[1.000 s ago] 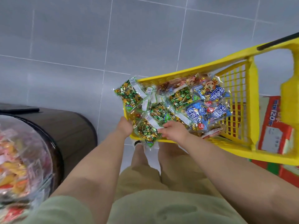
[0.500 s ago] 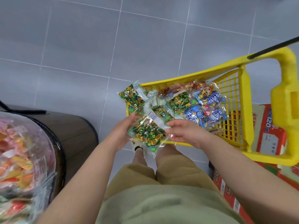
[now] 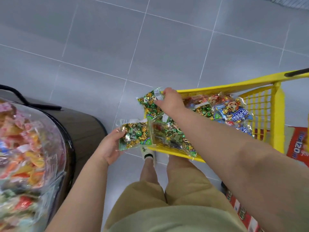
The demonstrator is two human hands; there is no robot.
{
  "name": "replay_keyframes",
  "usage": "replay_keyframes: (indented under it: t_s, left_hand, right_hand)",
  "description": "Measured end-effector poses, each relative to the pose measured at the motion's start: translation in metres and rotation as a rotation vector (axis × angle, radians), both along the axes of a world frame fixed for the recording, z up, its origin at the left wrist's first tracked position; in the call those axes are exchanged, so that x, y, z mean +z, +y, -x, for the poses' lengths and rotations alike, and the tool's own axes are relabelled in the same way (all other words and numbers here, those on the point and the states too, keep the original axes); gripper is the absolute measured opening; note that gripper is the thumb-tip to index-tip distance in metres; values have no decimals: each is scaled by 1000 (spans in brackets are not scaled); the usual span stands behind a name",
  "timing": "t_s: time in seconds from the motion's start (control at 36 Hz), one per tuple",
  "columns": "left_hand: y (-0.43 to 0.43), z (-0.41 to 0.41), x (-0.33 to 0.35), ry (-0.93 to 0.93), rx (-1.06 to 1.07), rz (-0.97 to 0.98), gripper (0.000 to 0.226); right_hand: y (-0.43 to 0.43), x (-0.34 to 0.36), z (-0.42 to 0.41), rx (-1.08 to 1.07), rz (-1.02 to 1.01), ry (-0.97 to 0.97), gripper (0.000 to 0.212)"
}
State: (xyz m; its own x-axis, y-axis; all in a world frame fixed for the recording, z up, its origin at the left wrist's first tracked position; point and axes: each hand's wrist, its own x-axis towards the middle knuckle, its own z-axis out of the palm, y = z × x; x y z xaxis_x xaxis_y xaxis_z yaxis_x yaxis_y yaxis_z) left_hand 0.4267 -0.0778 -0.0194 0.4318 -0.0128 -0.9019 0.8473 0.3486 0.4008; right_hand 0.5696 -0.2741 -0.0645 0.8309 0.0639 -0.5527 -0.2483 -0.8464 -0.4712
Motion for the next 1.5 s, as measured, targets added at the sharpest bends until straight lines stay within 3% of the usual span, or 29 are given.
replay_keyframes:
  t_s: [0.08,0.17,0.33,0.44,0.5,0.56,0.64,0.81,0.97,1.06,1.14,1.19,1.28,1.33,1.39,1.47,1.5]
  left_hand:
    - [4,-2,-9,3,89,-125,16]
    - [5,-8,-12,-9,132,-185,20]
    - [7,-14,-15,60,197,-181,40]
    - [5,-16,-10,81,192,-94,19]
    - [1,-19,-7,87,186,-39,22]
    - [-4,-23,-2,85,159,18,27]
    - [-6,-28,5,68,185,144,26]
    - [2,-33,10,-52,224,315,73]
    - [8,-25,9,-29,84,294,45]
    - [10,-19,2,-27,127,222,47]
    - [13,-13,-4,13,159,156,44]
    - [15,-10,-6,30,144,115,43]
    - [16,-6,-6,30,137,81,49]
    - [17,-4,-6,32,149,62,47]
    - [18,-2,-6,40,165,46,37]
    - [21,1,-4,44,177,37,31]
    - [21,1,-3,44,172,35,29]
  right_hand:
    - [9,-19,-2,12,148,45,63]
    - [10,-26,-1,-30,151,28,69]
    - [-14,-3,7,-241,-207,59,73]
    - [-36,32,26,-375,-343,-1,62]
    - [-34,54,42,-276,-332,-206,43]
    - [-26,70,56,-21,-329,-464,29]
    - [-11,79,72,374,-364,-672,26]
    - [13,75,92,663,-352,-649,27]
    - [22,68,99,906,-417,-531,32]
    - [15,64,91,590,-464,-417,30]
    - [-1,42,70,-6,-212,-311,35]
    - [-15,23,55,-249,-10,-88,55]
    - [-24,0,43,-367,48,178,82]
    - [-24,-10,41,-411,14,258,87]
    - [-23,-16,40,-411,24,288,77]
    - [-26,-22,43,-403,-15,283,31]
    - [-27,-23,45,-440,-56,275,31]
